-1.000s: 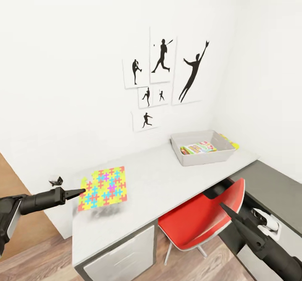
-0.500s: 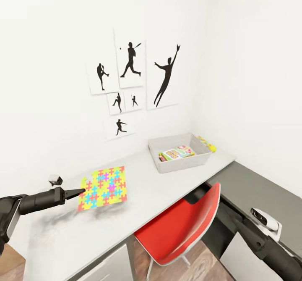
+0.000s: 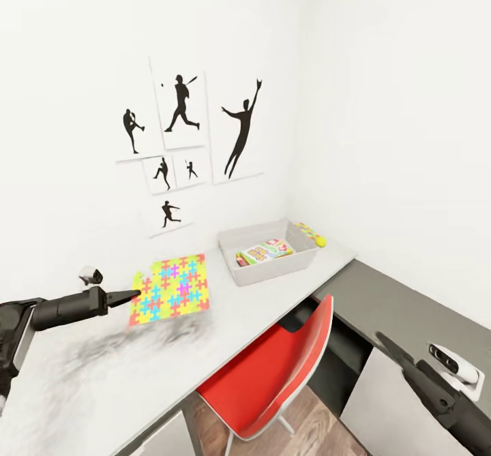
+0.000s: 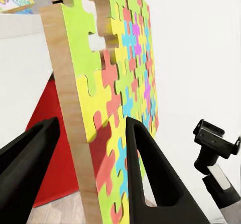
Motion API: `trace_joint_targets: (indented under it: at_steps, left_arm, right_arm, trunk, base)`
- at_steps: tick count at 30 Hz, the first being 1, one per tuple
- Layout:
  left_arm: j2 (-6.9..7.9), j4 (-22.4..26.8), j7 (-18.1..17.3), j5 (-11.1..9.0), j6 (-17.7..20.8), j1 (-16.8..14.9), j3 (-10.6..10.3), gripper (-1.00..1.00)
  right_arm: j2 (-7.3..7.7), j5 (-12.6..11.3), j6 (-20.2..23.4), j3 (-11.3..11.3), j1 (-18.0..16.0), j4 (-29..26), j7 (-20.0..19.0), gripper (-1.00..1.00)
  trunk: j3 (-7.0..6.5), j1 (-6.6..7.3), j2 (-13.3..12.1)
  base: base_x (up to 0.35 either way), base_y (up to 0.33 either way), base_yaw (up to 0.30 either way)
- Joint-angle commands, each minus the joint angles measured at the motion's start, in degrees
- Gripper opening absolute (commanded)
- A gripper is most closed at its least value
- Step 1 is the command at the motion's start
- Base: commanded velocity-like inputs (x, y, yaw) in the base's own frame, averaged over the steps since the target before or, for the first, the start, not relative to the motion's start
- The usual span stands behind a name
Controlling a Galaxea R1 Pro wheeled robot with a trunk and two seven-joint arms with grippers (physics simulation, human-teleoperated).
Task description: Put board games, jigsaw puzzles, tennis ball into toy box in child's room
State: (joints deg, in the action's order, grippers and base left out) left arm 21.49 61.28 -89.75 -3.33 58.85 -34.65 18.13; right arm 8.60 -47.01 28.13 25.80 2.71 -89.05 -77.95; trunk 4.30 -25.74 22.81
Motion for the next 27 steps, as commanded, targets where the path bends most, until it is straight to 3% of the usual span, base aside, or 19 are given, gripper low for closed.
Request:
trace_joint_targets:
  at_steps: [1,4,8,10,11,13,14,17,21,24,27]
  left_arm:
    - [-0.19,0.1,-0.2,0.2,0.8,-0.8,0.0,-1.0]
    - [-1.91,0.0,-0.2,0.4,1.2,-5.2,-0.1,-1.0]
    - [-7.03,-1.3,-0.2,2.0,1.2,-11.6,-2.2,-1.0]
    - [-10.17,-5.1,2.5,4.7,1.2,-16.6,-3.1,-1.0]
    - [-10.97,-6.6,3.6,5.4,1.2,-18.1,-3.2,-1.0]
    - [-13.63,-14.6,9.1,8.4,1.2,-24.9,-3.5,-1.0]
    - [-14.08,-17.1,10.8,8.9,1.2,-26.7,-3.5,-1.0]
    - [-15.47,-30.8,23.2,10.3,0.9,-36.4,-3.4,-1.0]
    - [-17.17,-37.0,35.8,9.0,0.1,-41.2,-2.0,-1.0]
    - [-17.83,-38.1,39.5,7.6,-0.2,-42.1,-0.1,-1.0]
    - [-17.97,-38.5,40.7,7.0,-0.3,-42.4,1.0,-1.0]
  right_arm:
    - [0.02,-0.3,0.6,0.4,0.0,0.1,-0.4,1.0]
    - [0.06,-0.3,0.7,2.2,0.1,1.3,-1.4,1.0]
    - [0.15,-0.3,0.9,4.1,0.2,2.4,-1.8,1.0]
    - [0.12,-0.2,1.3,4.8,0.2,2.6,-1.9,1.0]
    - [0.12,-0.2,1.4,4.9,0.2,2.6,-1.9,1.0]
    - [0.11,-0.2,1.6,5.4,0.2,2.7,-1.9,1.0]
    - [0.11,-0.2,1.6,5.5,0.2,2.7,-1.9,1.0]
    - [0.06,-0.3,1.8,6.7,0.5,2.9,-2.0,1.0]
    - [0.09,-0.3,2.0,7.6,0.9,3.0,-1.9,1.0]
    - [-0.01,-0.3,2.2,7.7,1.0,3.0,-1.9,1.0]
    - [-0.11,-0.2,2.4,7.8,1.1,2.6,-2.0,1.0]
  trunk:
    - [0.04,-0.04,0.1]
    - [-0.19,-0.04,0.1]
    - [-0.49,-0.04,0.1]
    - [-0.64,-0.04,0.1]
    - [-0.72,-0.04,0.1]
    - [-0.85,-0.04,0.1]
    - [-0.91,-0.04,0.1]
    - [-0.98,-0.04,0.1]
    - [-1.0,-0.04,0.1]
    - [-1.01,-0.04,0.1]
    - [-1.01,-0.04,0.1]
  base:
    - [0.001,-0.001,-0.202]
    - [0.0,0.0,-0.202]
    - [0.0,0.0,-0.202]
    - [0.0,0.0,-0.201]
    - [0.0,0.0,-0.2]
    - [0.0,0.0,-0.186]
    - [0.0,0.0,-0.154]
    - [0.0,0.0,-0.067]
    - [0.0,0.0,-0.018]
    - [0.0,0.0,-0.004]
    - [0.0,0.0,-0.001]
